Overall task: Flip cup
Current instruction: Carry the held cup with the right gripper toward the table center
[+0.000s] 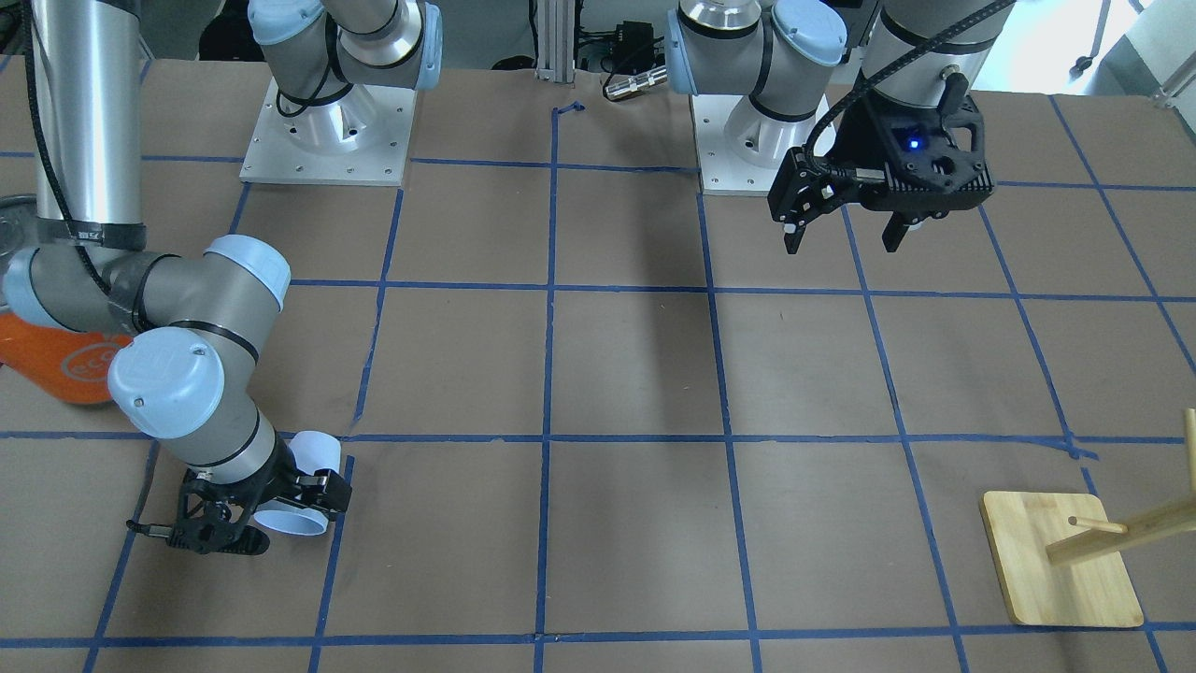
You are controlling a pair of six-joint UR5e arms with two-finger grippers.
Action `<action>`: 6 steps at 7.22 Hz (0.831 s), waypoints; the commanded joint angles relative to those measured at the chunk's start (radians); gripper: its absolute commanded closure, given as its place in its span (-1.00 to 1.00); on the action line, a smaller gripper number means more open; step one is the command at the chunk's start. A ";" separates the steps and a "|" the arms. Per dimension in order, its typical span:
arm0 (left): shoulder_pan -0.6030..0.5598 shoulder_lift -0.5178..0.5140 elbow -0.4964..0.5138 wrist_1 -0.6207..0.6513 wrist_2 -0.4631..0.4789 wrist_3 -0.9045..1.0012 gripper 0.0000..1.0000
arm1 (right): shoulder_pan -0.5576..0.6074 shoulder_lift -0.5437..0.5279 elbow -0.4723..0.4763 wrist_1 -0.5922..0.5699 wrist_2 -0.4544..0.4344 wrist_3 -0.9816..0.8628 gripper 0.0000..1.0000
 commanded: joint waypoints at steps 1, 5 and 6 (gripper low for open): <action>0.039 -0.019 0.033 -0.027 -0.070 0.000 -1.00 | 0.001 0.004 0.001 0.001 -0.001 -0.002 0.04; 0.035 -0.027 0.007 -0.028 -0.052 -0.010 -1.00 | 0.016 -0.004 -0.019 0.018 -0.001 -0.042 0.74; 0.028 -0.020 0.006 -0.030 -0.050 -0.012 -1.00 | 0.036 -0.016 -0.038 0.018 0.002 -0.096 0.75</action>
